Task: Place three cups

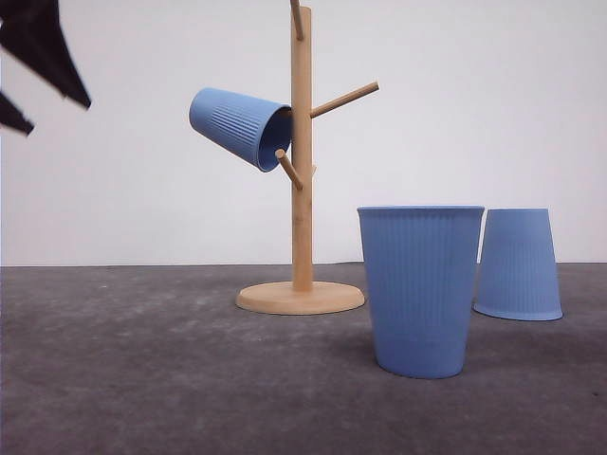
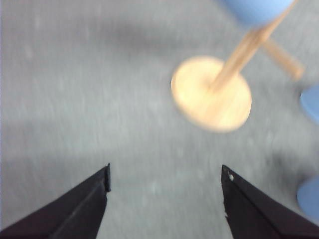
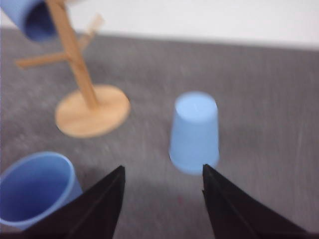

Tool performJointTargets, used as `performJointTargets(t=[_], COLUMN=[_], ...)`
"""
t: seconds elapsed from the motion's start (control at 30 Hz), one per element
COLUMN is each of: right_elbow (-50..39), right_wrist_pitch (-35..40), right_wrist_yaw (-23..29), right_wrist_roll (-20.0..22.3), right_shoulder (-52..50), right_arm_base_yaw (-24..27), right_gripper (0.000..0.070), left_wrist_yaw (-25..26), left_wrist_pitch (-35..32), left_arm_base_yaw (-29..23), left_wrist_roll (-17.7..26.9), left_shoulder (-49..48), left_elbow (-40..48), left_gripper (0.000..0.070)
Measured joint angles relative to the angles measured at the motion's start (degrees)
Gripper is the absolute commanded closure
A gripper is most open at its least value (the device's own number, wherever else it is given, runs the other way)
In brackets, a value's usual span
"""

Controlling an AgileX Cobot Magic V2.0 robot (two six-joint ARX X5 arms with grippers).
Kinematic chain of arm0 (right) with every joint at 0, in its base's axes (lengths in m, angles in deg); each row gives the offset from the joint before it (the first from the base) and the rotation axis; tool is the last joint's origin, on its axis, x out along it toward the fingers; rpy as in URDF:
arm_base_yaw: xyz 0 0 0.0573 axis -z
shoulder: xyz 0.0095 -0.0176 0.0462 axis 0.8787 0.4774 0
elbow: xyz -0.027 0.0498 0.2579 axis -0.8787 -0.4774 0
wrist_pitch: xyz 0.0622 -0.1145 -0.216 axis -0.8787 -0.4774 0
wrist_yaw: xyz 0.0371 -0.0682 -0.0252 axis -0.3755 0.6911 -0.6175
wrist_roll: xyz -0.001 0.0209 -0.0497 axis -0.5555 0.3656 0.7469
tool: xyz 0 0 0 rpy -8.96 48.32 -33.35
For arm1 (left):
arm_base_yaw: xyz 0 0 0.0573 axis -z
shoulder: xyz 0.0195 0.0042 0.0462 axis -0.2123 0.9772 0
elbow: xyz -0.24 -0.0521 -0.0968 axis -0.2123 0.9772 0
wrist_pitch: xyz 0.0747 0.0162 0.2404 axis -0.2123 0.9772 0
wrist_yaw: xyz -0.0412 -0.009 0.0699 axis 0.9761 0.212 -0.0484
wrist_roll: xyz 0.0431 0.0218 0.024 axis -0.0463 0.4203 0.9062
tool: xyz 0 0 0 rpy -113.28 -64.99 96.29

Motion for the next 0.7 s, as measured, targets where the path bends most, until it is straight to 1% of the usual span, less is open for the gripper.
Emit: performJointTargets(t=[0.07,0.1,0.17,0.27,0.33,0.4,0.7], right_elbow=[3.21,4.76,7.98,11.57,12.89,13.52,14.27], right_wrist_pitch=[-3.32,-4.19,-4.81,-3.27,-1.1,2.03,17.39], right_wrist_yaw=[0.52,0.59,0.57,0.59,0.58,0.52,0.87], right_wrist_roll=[-1.17,-1.48,-1.94,-2.04,-2.06,-2.06,-2.03], right_shoulder=[4.42,6.69,11.89,19.39,24.13,28.7,46.55], right_arm_base_yaw=[0.0,0.01,0.0,0.0,0.0,0.0,0.0], right_gripper=[0.0344,0.0308,0.0198,0.0061,0.0018,0.0003,0.0002], left_wrist_yaw=[0.0,-0.01,0.0,0.0,-0.02,0.0,0.0], left_wrist_pitch=[-0.27,-0.57,-1.1,-1.25,-1.25,-1.25,-1.25], left_arm_base_yaw=[-0.01,-0.01,-0.01,-0.01,-0.01,-0.01,-0.01], left_wrist_roll=[-0.16,-0.18,-0.18,-0.18,-0.18,-0.18,-0.18], left_shoulder=[0.05,0.02,0.01,0.01,0.01,0.01,0.01], left_elbow=[0.02,0.02,0.02,0.02,0.02,0.02,0.02], left_gripper=[0.0282,0.0282,0.0282,0.0282,0.0282,0.0282,0.0282])
